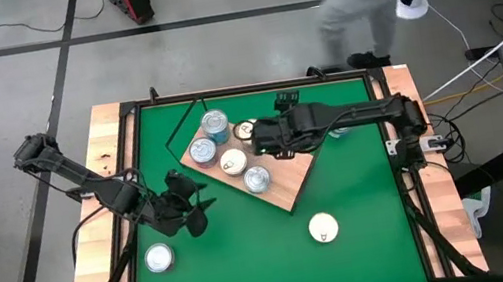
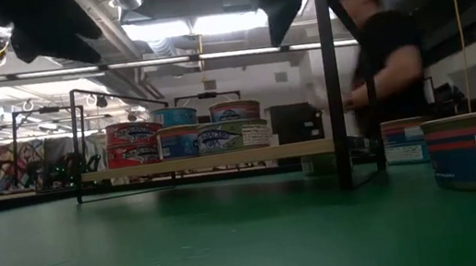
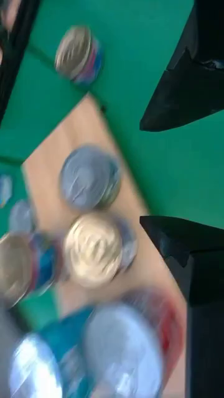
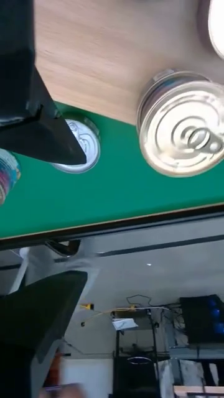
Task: Stack canned seafood by type on shelf
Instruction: Stack the green can on top of the green can on the shelf
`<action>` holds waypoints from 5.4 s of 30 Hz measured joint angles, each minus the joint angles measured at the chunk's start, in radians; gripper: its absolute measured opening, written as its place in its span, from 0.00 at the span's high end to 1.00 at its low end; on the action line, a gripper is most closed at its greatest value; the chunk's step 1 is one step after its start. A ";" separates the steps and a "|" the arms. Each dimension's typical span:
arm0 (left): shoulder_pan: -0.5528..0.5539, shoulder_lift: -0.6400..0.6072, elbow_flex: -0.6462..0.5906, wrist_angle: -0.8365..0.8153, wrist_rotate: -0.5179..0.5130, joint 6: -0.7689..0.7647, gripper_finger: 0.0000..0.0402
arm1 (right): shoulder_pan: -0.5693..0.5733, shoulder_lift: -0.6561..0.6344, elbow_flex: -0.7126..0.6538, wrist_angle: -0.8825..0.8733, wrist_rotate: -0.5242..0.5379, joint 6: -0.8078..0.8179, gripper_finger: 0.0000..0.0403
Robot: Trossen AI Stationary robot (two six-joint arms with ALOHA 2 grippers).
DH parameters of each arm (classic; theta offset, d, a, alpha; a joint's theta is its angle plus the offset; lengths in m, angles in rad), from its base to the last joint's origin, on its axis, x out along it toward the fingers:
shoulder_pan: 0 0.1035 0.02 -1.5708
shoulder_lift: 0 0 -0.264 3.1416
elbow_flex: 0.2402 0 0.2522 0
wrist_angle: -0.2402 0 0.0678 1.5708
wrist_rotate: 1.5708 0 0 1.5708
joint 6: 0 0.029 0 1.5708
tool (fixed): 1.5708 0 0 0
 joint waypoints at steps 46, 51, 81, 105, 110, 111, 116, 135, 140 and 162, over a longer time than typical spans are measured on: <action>0.053 0.019 0.028 0.060 0.213 -0.170 0.43 | -0.427 -0.589 -0.736 0.435 -0.741 -0.306 0.27; 0.104 0.019 0.028 0.060 0.214 -0.126 0.43 | -0.548 -0.537 -0.754 0.479 -0.854 -0.424 0.27; 0.223 0.019 0.028 0.059 0.214 0.013 0.43 | -0.728 -0.117 -0.754 0.628 -0.927 -0.509 0.27; 0.223 0.019 0.026 0.059 0.214 0.007 0.43 | -0.728 -0.117 -0.754 0.644 -0.882 -0.502 0.27; 0.223 0.019 0.026 0.059 0.214 0.007 0.43 | -0.728 -0.117 -0.747 0.621 -0.912 -0.500 0.27; 0.223 0.019 0.026 0.059 0.214 0.006 0.43 | -0.728 -0.117 -0.743 0.617 -0.926 -0.500 0.27; 0.223 0.019 0.026 0.059 0.214 0.005 0.43 | -0.727 -0.117 -0.726 0.609 -0.977 -0.499 0.27; 0.223 0.019 0.026 0.059 0.214 0.005 0.43 | -0.727 -0.122 -0.813 0.717 -0.925 -0.472 0.27; 0.223 0.019 0.026 0.059 0.214 0.004 0.43 | -0.727 -0.123 -0.812 0.737 -0.835 -0.471 0.27; 0.222 0.019 0.026 0.059 0.215 -0.019 0.43 | -0.728 -0.113 -0.770 0.756 -0.844 -0.453 0.27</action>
